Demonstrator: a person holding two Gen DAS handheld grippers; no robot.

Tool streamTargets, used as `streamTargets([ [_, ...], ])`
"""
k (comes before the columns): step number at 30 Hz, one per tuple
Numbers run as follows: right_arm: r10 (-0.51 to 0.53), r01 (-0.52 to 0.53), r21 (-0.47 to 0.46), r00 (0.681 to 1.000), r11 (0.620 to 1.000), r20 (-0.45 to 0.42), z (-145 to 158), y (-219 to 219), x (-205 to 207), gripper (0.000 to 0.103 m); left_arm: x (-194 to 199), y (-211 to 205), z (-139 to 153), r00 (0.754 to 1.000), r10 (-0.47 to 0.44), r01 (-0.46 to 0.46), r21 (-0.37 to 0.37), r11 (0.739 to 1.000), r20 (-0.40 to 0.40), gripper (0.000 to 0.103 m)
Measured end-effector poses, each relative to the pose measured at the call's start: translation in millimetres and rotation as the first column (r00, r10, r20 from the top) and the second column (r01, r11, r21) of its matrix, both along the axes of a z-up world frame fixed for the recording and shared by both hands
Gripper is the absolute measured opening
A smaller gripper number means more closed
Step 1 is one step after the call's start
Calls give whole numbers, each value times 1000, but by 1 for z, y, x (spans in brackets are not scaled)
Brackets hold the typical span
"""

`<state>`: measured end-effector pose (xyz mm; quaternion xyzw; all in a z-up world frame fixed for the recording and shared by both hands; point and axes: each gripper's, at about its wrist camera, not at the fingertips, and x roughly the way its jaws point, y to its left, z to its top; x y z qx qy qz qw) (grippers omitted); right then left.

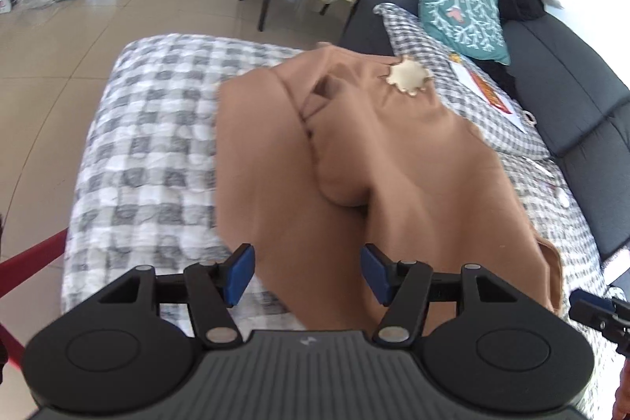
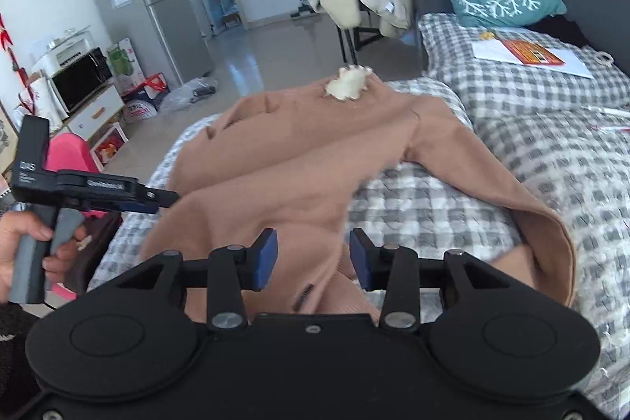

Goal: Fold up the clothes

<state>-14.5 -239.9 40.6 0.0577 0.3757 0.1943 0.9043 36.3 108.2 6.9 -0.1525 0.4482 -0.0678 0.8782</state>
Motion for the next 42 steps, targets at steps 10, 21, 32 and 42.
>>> streamTargets([
  [10,197,-202,-63,977,977,-88,-17,25,-21,42,5,-14,-10,1000,-13,14,-29,999,6,39],
  [21,213,-218,-92,975,971,-66,-24,37,-29,9,4,-16,9,983,74,-79,24,997,166,1],
  [32,-110,102,163,993,981,38,16,-54,-10,8,-2,-14,20,985,44,-72,167,983,165,27],
  [42,-356,367,139,929,920,-102,-22,-109,15,7,-50,-43,24,960,-246,234,101,967,134,53],
])
